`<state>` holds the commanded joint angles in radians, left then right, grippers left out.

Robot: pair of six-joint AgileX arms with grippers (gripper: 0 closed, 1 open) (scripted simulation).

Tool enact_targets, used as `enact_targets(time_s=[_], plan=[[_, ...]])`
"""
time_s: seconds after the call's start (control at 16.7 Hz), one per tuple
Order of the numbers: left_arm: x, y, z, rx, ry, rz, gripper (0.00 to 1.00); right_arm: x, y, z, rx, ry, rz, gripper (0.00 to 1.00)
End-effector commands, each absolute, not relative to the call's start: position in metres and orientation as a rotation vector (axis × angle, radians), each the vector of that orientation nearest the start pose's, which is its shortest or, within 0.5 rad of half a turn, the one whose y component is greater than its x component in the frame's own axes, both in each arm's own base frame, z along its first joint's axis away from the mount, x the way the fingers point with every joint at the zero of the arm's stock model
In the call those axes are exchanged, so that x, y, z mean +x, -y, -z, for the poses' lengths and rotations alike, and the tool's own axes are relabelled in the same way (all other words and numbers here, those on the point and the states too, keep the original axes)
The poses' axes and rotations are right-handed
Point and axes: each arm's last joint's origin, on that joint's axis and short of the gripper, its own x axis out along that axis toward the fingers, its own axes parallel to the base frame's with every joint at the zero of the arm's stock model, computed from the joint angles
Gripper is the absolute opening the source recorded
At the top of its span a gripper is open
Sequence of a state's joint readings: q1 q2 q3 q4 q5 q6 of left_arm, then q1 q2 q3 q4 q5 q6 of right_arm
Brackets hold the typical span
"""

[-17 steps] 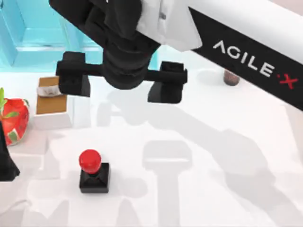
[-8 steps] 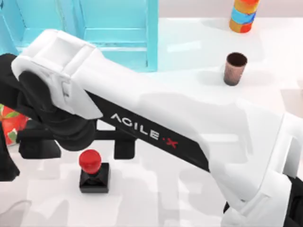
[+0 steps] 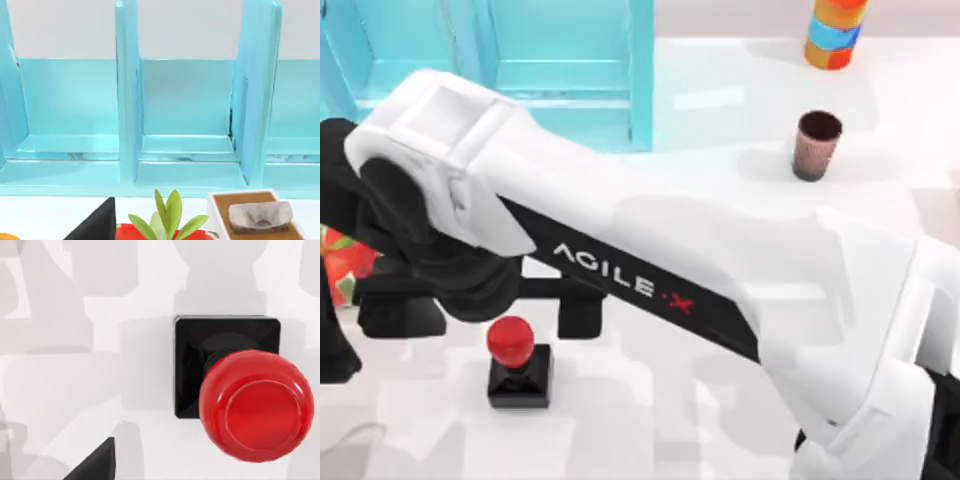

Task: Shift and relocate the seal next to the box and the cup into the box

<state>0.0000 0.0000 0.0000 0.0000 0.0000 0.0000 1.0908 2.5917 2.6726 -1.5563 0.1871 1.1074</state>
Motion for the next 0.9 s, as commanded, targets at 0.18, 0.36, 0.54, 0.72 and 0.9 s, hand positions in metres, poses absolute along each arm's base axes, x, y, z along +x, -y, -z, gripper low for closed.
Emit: enact_targets(time_s=[0.18,0.36,0.54,0.72,0.9], plan=[[0.106,0.001,-0.160,0.000,0.000,0.000,1.00,0.235,-0.446,-0.197,0.010,-1.369,0.006,1.00],[0.106,0.001,-0.160,0.000,0.000,0.000,1.00,0.239,-0.445,-0.167,0.002,-1.374,0.012,1.00],[0.106,0.001,-0.160,0.000,0.000,0.000,1.00,0.241,-0.444,-0.150,0.007,-1.370,0.008,1.00],[0.106,0.001,-0.160,0.000,0.000,0.000,1.00,0.241,-0.444,-0.148,0.008,-1.370,0.008,1.00],[0.106,0.001,-0.160,0.000,0.000,0.000,1.00,0.241,-0.444,-0.148,0.008,-1.370,0.008,0.85]])
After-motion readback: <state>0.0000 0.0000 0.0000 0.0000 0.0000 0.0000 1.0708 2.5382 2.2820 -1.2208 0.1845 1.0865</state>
